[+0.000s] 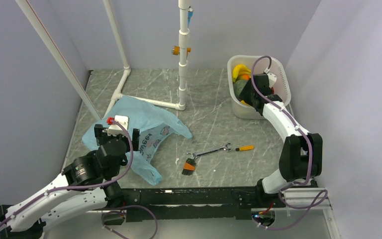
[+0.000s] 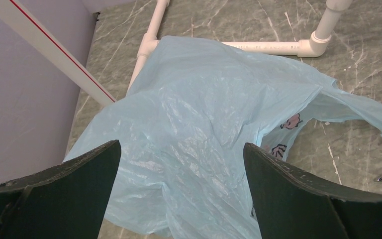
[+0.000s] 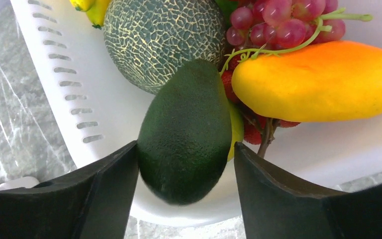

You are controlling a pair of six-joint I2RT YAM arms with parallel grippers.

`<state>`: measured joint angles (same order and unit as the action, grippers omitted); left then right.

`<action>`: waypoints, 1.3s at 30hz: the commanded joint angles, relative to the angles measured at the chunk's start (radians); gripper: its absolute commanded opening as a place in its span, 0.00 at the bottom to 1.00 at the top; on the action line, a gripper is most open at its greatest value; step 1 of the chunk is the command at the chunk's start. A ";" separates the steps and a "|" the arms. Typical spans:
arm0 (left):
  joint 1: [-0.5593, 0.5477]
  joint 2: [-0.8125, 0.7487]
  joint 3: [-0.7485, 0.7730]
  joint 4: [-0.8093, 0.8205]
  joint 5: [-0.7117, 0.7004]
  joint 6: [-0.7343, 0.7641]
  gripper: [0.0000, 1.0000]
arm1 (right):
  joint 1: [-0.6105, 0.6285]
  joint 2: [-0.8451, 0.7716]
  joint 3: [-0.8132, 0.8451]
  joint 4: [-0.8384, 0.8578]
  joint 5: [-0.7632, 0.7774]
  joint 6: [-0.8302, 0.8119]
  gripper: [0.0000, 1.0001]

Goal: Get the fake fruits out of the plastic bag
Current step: Place the fake fruit in the bin, then reset both arms

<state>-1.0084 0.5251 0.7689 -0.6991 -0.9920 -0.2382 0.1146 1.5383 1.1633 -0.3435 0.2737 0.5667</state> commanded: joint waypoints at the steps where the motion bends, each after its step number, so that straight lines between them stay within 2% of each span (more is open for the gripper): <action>1: 0.000 0.007 0.027 0.019 0.002 0.011 0.99 | -0.001 -0.051 -0.031 0.088 -0.046 -0.044 0.79; 5: 0.000 0.016 0.033 0.009 -0.002 0.007 0.99 | 0.015 -0.069 -0.029 0.058 -0.045 -0.069 0.94; 9: 0.001 -0.001 0.031 0.014 0.003 0.008 0.99 | 0.061 -0.130 -0.030 0.005 0.013 -0.086 0.96; 13: 0.001 -0.039 0.023 0.025 0.017 0.010 0.99 | 0.146 -0.269 -0.090 -0.042 0.044 -0.081 0.96; 18: 0.001 -0.082 0.006 0.064 0.051 0.029 0.99 | 0.286 -0.490 -0.185 -0.100 -0.018 -0.082 0.99; 23: 0.000 -0.119 -0.004 0.119 0.132 0.080 1.00 | 0.307 -0.742 -0.222 -0.227 -0.117 -0.073 1.00; 27: 0.000 -0.104 0.127 0.037 0.227 0.052 0.99 | 0.307 -0.908 -0.180 -0.351 -0.118 -0.100 0.99; 31: 0.001 -0.093 0.324 -0.118 0.314 -0.068 1.00 | 0.308 -1.039 -0.136 -0.428 -0.111 -0.119 0.99; 36: 0.000 -0.169 0.392 -0.111 0.440 -0.105 1.00 | 0.307 -1.162 -0.101 -0.459 -0.161 -0.124 1.00; 39: 0.001 -0.223 0.422 -0.126 0.455 -0.143 0.99 | 0.307 -1.211 -0.074 -0.492 -0.155 -0.108 1.00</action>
<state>-1.0084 0.3523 1.1534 -0.7853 -0.6239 -0.3138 0.4213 0.3744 1.0393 -0.7662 0.1410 0.4629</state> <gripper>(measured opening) 0.994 0.993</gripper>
